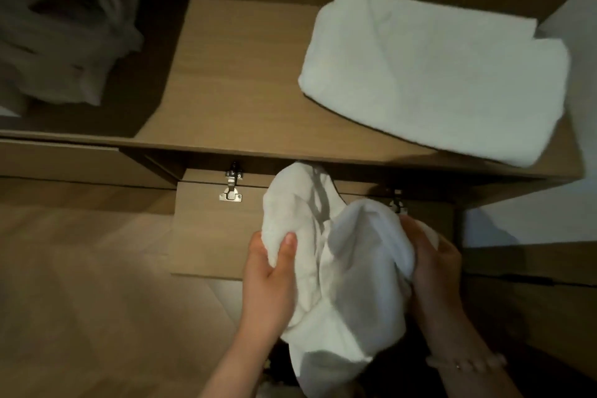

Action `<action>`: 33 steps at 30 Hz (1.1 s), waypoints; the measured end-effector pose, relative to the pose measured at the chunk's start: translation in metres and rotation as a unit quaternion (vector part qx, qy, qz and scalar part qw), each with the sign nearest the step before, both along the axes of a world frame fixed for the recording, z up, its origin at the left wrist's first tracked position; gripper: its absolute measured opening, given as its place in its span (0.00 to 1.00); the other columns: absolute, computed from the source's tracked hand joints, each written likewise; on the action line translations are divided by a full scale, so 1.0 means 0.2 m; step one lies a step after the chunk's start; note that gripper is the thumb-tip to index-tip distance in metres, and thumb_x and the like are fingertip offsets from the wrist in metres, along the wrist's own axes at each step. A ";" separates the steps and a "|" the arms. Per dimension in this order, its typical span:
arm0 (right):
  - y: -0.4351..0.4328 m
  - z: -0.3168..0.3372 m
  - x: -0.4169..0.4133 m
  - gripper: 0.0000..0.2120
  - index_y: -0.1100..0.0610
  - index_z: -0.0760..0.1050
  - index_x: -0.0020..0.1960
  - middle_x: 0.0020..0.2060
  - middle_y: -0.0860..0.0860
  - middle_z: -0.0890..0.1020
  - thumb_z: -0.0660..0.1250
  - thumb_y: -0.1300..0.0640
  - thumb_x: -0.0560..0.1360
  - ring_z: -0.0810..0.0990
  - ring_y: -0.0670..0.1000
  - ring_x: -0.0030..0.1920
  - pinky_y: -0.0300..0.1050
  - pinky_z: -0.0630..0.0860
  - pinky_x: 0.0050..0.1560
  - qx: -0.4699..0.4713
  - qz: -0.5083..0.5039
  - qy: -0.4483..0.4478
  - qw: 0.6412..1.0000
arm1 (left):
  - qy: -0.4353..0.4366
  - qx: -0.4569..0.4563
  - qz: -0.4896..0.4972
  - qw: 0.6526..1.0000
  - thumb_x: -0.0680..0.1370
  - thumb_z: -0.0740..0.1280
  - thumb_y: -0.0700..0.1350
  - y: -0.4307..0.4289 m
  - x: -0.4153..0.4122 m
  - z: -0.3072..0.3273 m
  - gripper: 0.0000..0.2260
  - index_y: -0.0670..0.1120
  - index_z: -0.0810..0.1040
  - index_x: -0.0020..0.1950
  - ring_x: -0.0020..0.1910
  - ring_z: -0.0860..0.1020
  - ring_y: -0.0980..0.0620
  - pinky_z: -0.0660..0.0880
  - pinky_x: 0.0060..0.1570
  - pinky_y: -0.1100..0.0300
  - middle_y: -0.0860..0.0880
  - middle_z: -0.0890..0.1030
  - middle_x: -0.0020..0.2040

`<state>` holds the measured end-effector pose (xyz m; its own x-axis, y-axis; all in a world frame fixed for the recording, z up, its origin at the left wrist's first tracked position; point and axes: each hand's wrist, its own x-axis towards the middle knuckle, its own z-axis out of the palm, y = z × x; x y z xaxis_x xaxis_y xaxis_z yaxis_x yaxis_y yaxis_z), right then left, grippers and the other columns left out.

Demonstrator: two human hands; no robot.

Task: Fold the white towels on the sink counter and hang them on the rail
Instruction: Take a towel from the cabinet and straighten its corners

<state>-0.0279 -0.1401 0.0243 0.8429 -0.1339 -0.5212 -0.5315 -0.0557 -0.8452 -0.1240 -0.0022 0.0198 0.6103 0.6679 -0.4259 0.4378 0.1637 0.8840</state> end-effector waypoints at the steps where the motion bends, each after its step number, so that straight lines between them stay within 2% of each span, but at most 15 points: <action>1: 0.03 0.15 -0.02 0.08 0.56 0.77 0.34 0.28 0.49 0.81 0.71 0.59 0.72 0.79 0.47 0.30 0.39 0.76 0.29 0.017 -0.011 -0.017 1.000 | 0.002 -0.010 0.016 1.000 0.79 0.62 0.46 0.00 -0.02 0.16 0.03 0.52 0.74 0.49 0.40 0.78 0.66 0.71 0.35 0.75 0.52 0.81 0.45; 3: 0.07 0.45 -0.05 0.11 0.56 0.78 0.31 0.24 0.48 0.79 0.72 0.60 0.71 0.78 0.47 0.29 0.38 0.74 0.28 -0.007 -0.003 -0.042 0.999 | 0.007 -0.032 0.050 0.998 0.79 0.62 0.46 0.00 -0.05 0.47 0.04 0.52 0.75 0.52 0.42 0.79 0.64 0.73 0.38 0.72 0.53 0.81 0.46; 6: 0.13 0.87 -0.07 0.12 0.60 0.78 0.30 0.23 0.46 0.77 0.73 0.59 0.71 0.75 0.43 0.29 0.38 0.72 0.30 -0.044 0.024 -0.069 0.996 | 0.014 -0.041 0.074 0.996 0.79 0.61 0.48 0.01 -0.09 0.92 0.09 0.48 0.74 0.56 0.50 0.79 0.54 0.74 0.48 0.58 0.51 0.81 0.49; 7: 0.15 1.01 -0.08 0.13 0.60 0.78 0.30 0.25 0.45 0.78 0.73 0.55 0.71 0.77 0.44 0.31 0.39 0.74 0.34 -0.056 0.041 -0.083 0.994 | 0.014 -0.039 0.086 0.995 0.79 0.61 0.48 0.02 -0.08 1.08 0.09 0.49 0.73 0.57 0.50 0.78 0.55 0.73 0.47 0.58 0.52 0.80 0.50; 9: 0.20 1.33 -0.08 0.14 0.55 0.80 0.35 0.37 0.44 0.82 0.71 0.44 0.70 0.79 0.50 0.42 0.47 0.76 0.49 -0.105 0.104 -0.088 0.985 | 0.002 -0.026 0.105 0.994 0.79 0.61 0.48 0.06 -0.07 1.40 0.08 0.51 0.70 0.58 0.48 0.75 0.60 0.69 0.43 0.61 0.56 0.77 0.50; 10: 0.22 1.47 -0.07 0.13 0.52 0.80 0.39 0.41 0.42 0.81 0.70 0.42 0.70 0.78 0.50 0.47 0.49 0.74 0.55 -0.113 0.122 -0.106 0.980 | -0.007 -0.012 0.112 0.994 0.79 0.61 0.48 0.08 -0.06 1.54 0.08 0.51 0.70 0.57 0.47 0.74 0.61 0.69 0.43 0.61 0.57 0.76 0.49; 11: 0.26 1.62 -0.05 0.09 0.50 0.79 0.40 0.42 0.42 0.80 0.70 0.45 0.71 0.78 0.49 0.48 0.47 0.73 0.55 -0.080 0.124 -0.123 0.981 | -0.018 0.005 0.115 0.993 0.79 0.61 0.49 0.11 -0.05 1.68 0.08 0.51 0.70 0.57 0.47 0.74 0.60 0.69 0.45 0.59 0.57 0.75 0.49; 13: 0.34 1.91 -0.04 0.05 0.55 0.79 0.40 0.39 0.45 0.82 0.71 0.53 0.72 0.80 0.49 0.45 0.42 0.73 0.47 0.016 0.108 -0.149 0.983 | -0.041 0.045 0.115 0.991 0.79 0.61 0.50 0.17 -0.02 1.92 0.08 0.51 0.70 0.57 0.50 0.76 0.54 0.72 0.51 0.54 0.54 0.76 0.50; 15: 0.42 2.15 -0.03 0.09 0.57 0.78 0.36 0.33 0.48 0.81 0.71 0.55 0.72 0.79 0.49 0.37 0.38 0.72 0.35 0.054 0.118 -0.196 0.972 | -0.062 0.082 0.119 0.988 0.79 0.60 0.52 0.22 0.00 2.14 0.07 0.54 0.70 0.56 0.51 0.76 0.52 0.74 0.54 0.51 0.54 0.76 0.51; 17: 0.47 2.32 -0.01 0.13 0.59 0.76 0.32 0.29 0.50 0.79 0.71 0.54 0.72 0.77 0.49 0.32 0.36 0.71 0.29 0.075 0.120 -0.234 0.962 | -0.089 0.106 0.124 0.983 0.80 0.60 0.52 0.25 0.02 2.33 0.07 0.53 0.68 0.57 0.50 0.76 0.54 0.74 0.51 0.54 0.54 0.75 0.51; 20: 0.54 2.53 0.03 0.16 0.61 0.75 0.31 0.28 0.54 0.79 0.72 0.52 0.71 0.77 0.52 0.32 0.44 0.73 0.32 0.101 0.122 -0.292 0.943 | -0.148 0.169 0.115 0.968 0.80 0.60 0.48 0.28 0.05 2.58 0.04 0.51 0.72 0.53 0.49 0.77 0.53 0.73 0.45 0.60 0.51 0.77 0.50; 23: 0.62 2.69 0.04 0.16 0.57 0.74 0.30 0.27 0.51 0.79 0.72 0.49 0.70 0.77 0.50 0.31 0.46 0.75 0.33 0.148 0.135 -0.319 0.926 | -0.171 0.212 0.125 0.954 0.80 0.61 0.47 0.35 0.05 2.75 0.03 0.53 0.73 0.48 0.46 0.78 0.52 0.73 0.40 0.61 0.50 0.79 0.47; 26: 0.71 2.78 0.02 0.17 0.58 0.74 0.30 0.27 0.51 0.79 0.73 0.47 0.69 0.76 0.50 0.30 0.46 0.75 0.31 0.177 0.139 -0.350 0.910 | -0.195 0.225 0.139 0.945 0.79 0.61 0.50 0.43 0.03 2.85 0.08 0.47 0.74 0.53 0.47 0.78 0.51 0.73 0.40 0.60 0.48 0.79 0.48; 29: 0.81 2.81 -0.01 0.17 0.56 0.73 0.28 0.24 0.47 0.77 0.73 0.49 0.69 0.74 0.47 0.28 0.45 0.73 0.29 0.208 0.149 -0.364 0.895 | -0.208 0.227 0.165 0.937 0.80 0.61 0.49 0.50 -0.02 2.90 0.09 0.47 0.71 0.56 0.47 0.77 0.53 0.72 0.40 0.62 0.50 0.77 0.50; 33: 0.93 2.82 -0.07 0.18 0.54 0.70 0.26 0.21 0.44 0.74 0.73 0.52 0.70 0.71 0.44 0.25 0.40 0.70 0.27 0.234 0.155 -0.374 0.884 | -0.214 0.222 0.175 0.935 0.80 0.61 0.49 0.61 -0.09 2.89 0.10 0.46 0.72 0.58 0.48 0.78 0.51 0.73 0.41 0.61 0.49 0.78 0.51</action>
<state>-0.0415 0.0453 0.5875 0.9334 0.2466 0.2606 0.1656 0.3484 -0.9226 -0.1410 0.1190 0.5980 0.3720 0.9118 0.1740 0.0176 -0.1944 0.9808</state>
